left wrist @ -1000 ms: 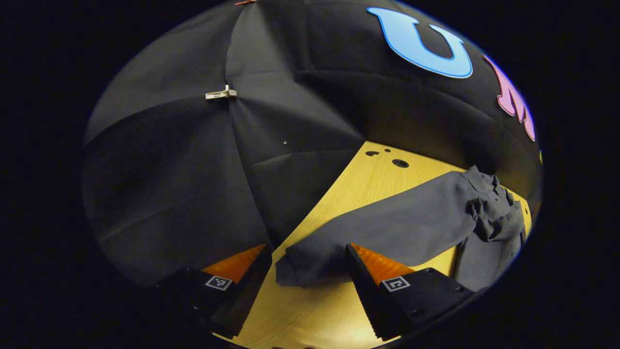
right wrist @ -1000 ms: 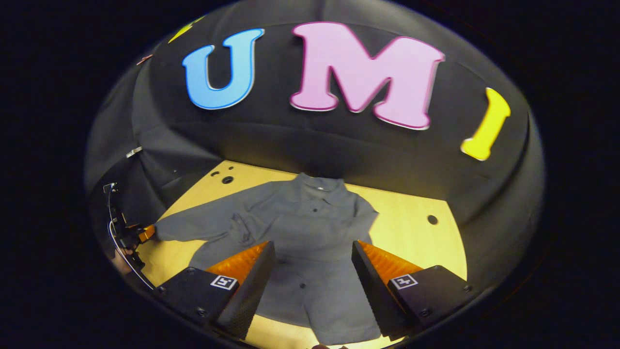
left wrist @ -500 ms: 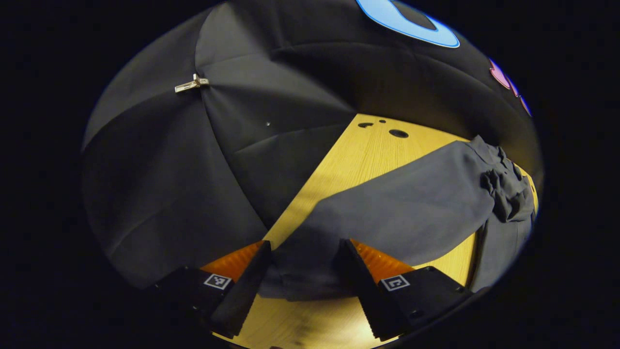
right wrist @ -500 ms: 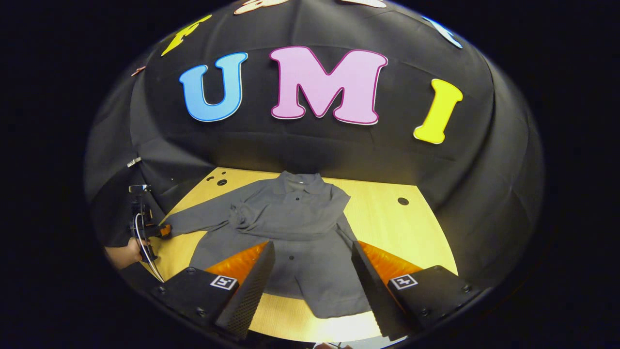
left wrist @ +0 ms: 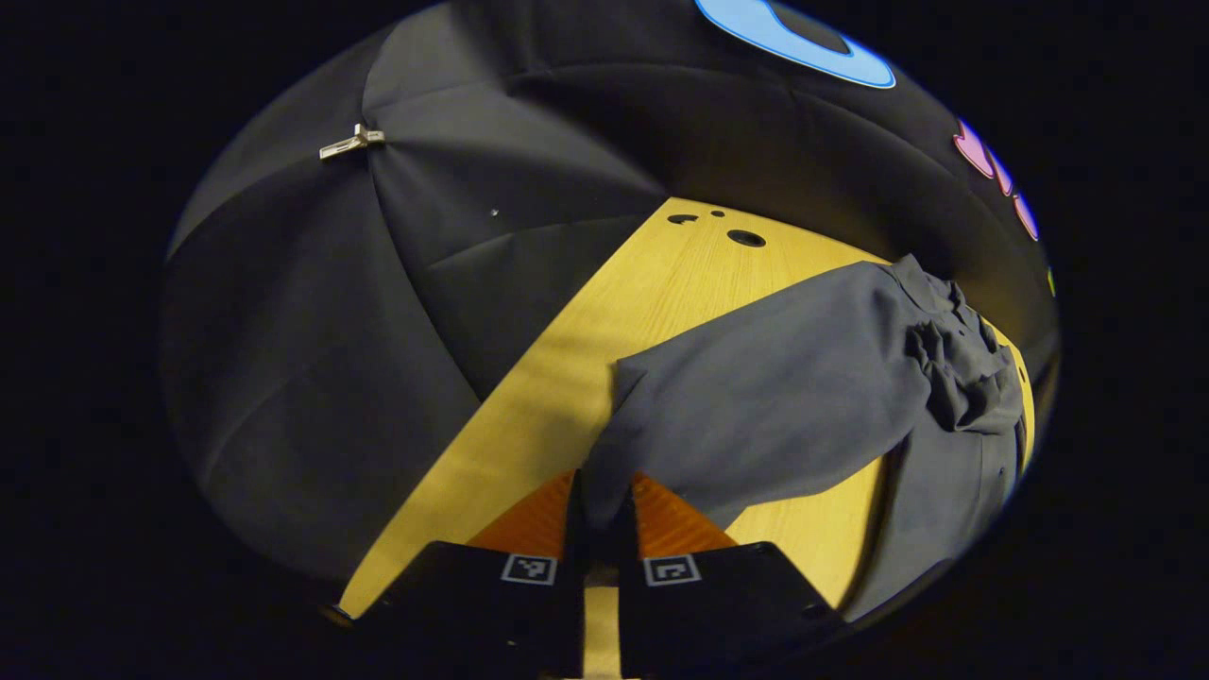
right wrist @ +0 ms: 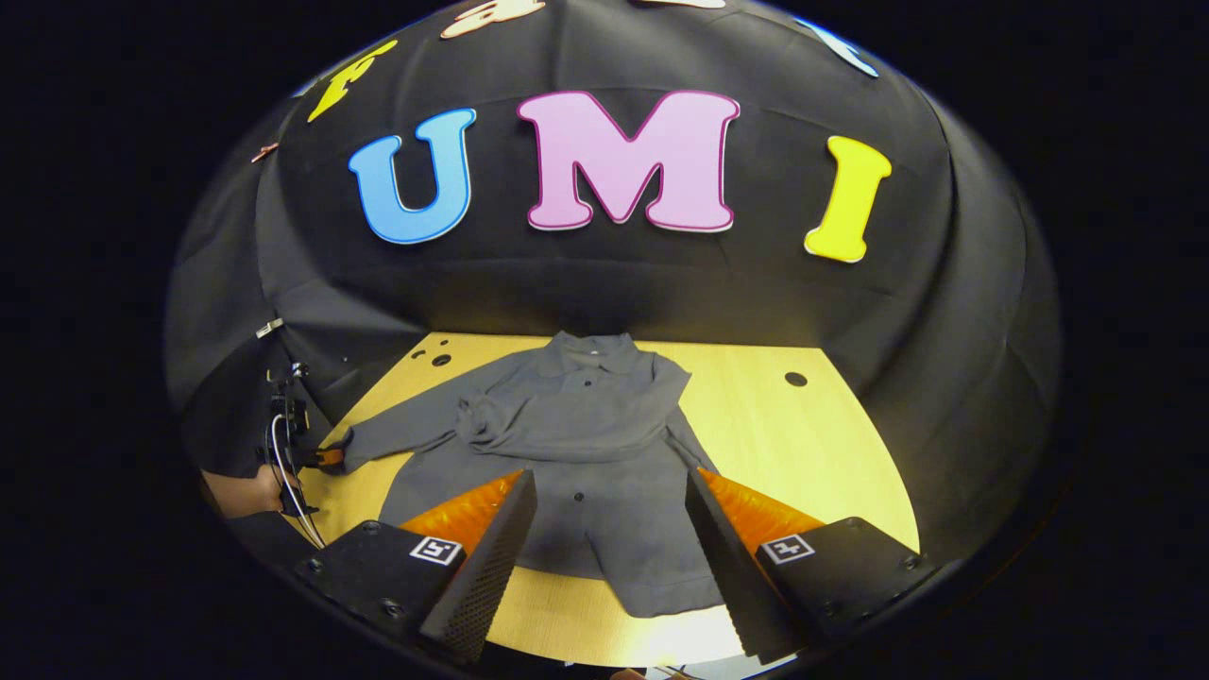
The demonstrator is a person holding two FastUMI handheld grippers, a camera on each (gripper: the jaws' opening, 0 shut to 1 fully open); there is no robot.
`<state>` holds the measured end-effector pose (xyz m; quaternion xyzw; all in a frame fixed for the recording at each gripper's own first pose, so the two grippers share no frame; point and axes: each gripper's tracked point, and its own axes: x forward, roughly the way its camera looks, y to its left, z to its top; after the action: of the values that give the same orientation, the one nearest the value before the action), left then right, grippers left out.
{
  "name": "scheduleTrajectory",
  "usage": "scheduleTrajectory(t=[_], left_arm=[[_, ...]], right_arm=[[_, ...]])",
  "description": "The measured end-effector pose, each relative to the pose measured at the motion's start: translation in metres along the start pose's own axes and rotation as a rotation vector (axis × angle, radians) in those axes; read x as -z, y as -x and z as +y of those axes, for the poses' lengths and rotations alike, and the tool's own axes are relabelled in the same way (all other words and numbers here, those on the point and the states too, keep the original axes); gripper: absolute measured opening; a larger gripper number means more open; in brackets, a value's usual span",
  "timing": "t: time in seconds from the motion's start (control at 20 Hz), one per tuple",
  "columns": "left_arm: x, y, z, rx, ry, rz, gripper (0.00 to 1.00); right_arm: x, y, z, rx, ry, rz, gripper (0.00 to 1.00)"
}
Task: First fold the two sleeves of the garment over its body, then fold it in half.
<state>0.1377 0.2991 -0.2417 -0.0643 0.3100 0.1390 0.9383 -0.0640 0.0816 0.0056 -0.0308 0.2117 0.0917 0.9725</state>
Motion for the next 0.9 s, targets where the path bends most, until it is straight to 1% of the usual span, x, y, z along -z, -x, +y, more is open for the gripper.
scheduleTrajectory(t=[0.05,0.1,0.2,0.35,0.4,0.45,0.6,0.8,0.9], left_arm=[[0.0,0.002,-0.004,-0.003,-0.007,0.012,0.16],[0.0,0.005,-0.01,0.003,0.002,0.025,0.1],[-0.014,0.017,-0.02,0.01,0.034,-0.006,0.07],[-0.038,0.034,-0.038,0.019,0.037,-0.057,0.07],[-0.049,0.04,-0.042,0.016,0.033,-0.074,0.04],[-0.06,0.046,-0.045,0.006,0.029,-0.096,0.07],[-0.092,0.064,-0.07,0.01,0.026,-0.153,0.06],[-0.133,0.089,-0.13,0.08,0.037,-0.227,0.07],[-0.141,0.097,-0.165,0.108,0.016,-0.26,0.07]], right_arm=[[-0.001,-0.003,-0.007,0.002,0.013,-0.002,0.98],[-0.003,-0.006,-0.012,0.004,0.023,-0.005,0.98],[-0.005,-0.01,-0.021,0.003,0.029,-0.015,0.98],[-0.003,-0.015,-0.035,0.006,0.018,-0.018,0.98],[-0.001,-0.015,-0.04,0.005,0.015,-0.016,0.98],[0.001,-0.016,-0.047,0.01,0.019,-0.012,0.98],[0.006,-0.017,-0.068,0.026,0.006,-0.014,0.98],[0.022,-0.023,-0.097,0.032,-0.033,0.011,0.98],[0.028,-0.028,-0.108,0.028,-0.058,0.019,0.98]])
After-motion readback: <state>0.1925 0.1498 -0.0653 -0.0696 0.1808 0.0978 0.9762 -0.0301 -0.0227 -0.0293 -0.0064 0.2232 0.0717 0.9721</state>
